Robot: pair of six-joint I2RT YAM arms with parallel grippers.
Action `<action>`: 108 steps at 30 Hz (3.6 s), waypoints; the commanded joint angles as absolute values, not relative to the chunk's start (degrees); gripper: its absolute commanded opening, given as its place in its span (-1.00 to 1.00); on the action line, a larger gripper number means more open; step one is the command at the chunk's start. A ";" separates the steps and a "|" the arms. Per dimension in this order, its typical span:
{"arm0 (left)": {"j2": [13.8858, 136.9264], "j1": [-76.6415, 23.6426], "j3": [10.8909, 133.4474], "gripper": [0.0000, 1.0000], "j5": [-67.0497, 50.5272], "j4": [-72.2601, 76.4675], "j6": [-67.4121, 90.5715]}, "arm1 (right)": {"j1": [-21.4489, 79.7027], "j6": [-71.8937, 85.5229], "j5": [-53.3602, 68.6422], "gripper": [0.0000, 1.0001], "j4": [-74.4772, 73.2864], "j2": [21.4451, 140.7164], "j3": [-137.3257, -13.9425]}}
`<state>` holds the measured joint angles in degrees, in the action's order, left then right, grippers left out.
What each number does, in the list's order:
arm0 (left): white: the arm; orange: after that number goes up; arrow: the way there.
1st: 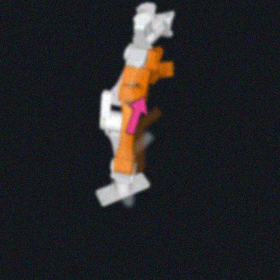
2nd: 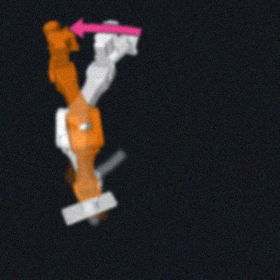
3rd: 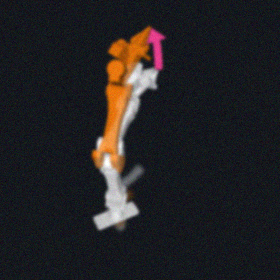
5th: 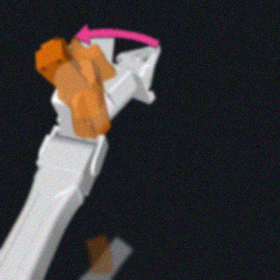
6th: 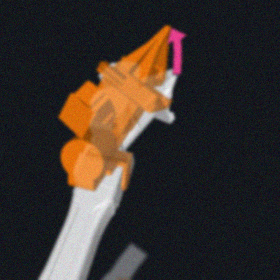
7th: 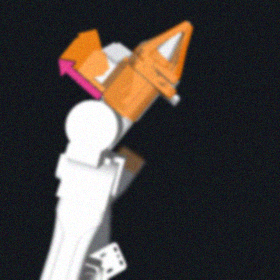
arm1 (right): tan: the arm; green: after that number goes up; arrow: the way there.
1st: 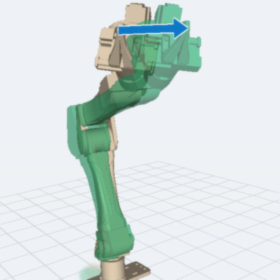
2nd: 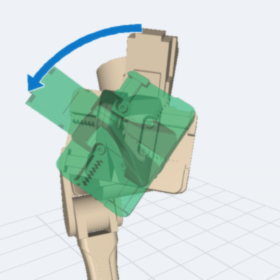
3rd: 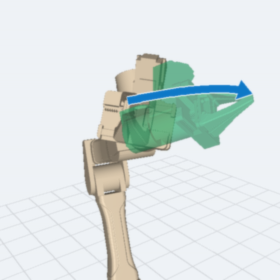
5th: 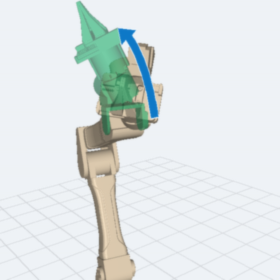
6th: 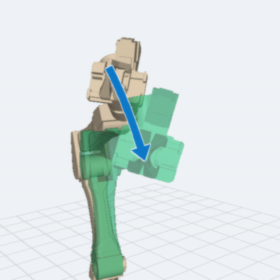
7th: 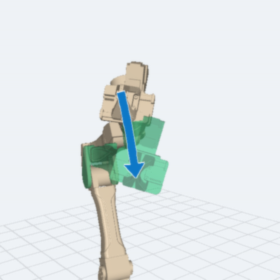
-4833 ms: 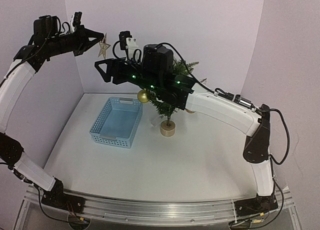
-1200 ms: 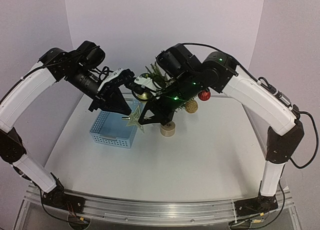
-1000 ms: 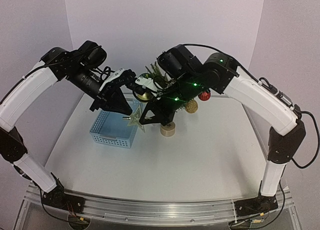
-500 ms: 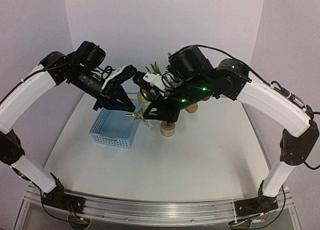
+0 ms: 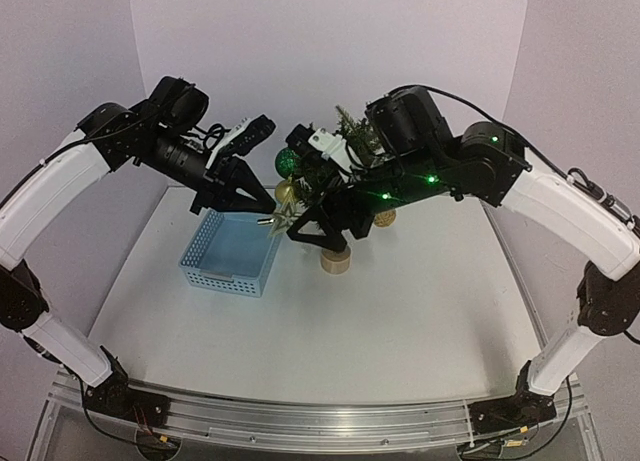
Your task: Decorate the small christmas tree
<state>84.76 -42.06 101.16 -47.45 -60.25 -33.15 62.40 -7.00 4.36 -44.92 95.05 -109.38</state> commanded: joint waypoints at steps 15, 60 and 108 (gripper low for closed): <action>78.69 -34.73 98.86 -1.00 -56.61 3.56 29.86 | 50.07 23.31 15.37 0.83 5.60 77.77 -88.61; 82.84 -35.69 91.76 0.56 -50.97 18.68 29.25 | 50.38 17.10 18.11 -1.00 2.08 97.72 -116.49; 106.13 -35.78 100.22 -0.02 -37.33 12.02 -4.33 | 29.27 4.70 33.39 -1.00 -28.55 115.45 -140.46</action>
